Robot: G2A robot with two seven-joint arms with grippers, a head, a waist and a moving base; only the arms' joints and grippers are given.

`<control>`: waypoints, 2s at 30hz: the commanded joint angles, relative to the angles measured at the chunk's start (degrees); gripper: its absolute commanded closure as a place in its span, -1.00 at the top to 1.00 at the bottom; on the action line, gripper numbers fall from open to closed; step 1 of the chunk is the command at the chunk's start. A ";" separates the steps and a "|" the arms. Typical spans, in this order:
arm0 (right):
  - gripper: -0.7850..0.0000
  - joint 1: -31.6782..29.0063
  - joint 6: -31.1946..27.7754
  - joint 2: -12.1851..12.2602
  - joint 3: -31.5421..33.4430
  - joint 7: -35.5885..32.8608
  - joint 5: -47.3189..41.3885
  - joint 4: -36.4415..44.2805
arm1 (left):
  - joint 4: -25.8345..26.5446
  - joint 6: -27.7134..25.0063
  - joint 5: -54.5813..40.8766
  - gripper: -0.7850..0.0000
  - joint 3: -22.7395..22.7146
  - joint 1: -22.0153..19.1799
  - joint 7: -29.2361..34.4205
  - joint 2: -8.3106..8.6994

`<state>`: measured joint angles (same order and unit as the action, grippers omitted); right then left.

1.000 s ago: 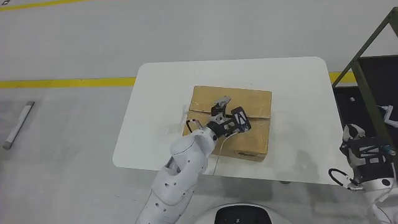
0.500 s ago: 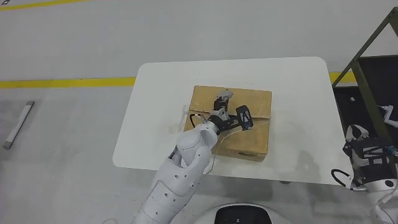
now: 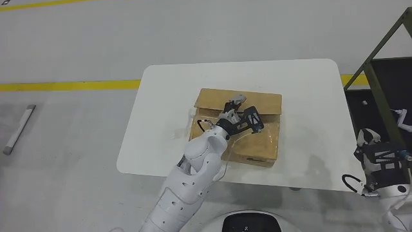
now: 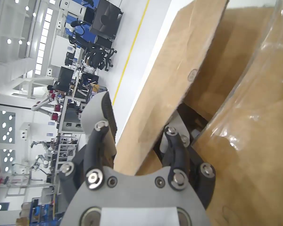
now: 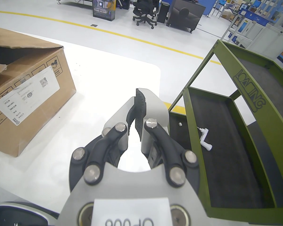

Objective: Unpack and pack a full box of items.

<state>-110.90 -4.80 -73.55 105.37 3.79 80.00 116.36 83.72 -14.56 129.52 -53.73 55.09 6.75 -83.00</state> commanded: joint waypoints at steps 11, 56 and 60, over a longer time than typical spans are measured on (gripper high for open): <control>-1.00 -0.22 -0.12 -0.12 0.19 0.10 0.06 -0.35 | 4.57 -2.55 -0.18 -1.00 0.19 2.82 -1.82 0.27; -1.00 -2.79 1.03 -1.01 2.30 0.50 -4.59 1.61 | -31.01 15.47 -8.27 1.00 11.52 -23.10 -4.98 -11.21; -1.00 -2.14 0.74 -1.33 2.48 -0.53 -12.92 1.32 | -25.28 13.86 -8.35 1.00 7.54 -20.33 -4.70 -9.68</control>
<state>-113.20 -3.88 -74.81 107.74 3.56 70.01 117.71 56.16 0.22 121.16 -44.94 33.63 2.09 -93.20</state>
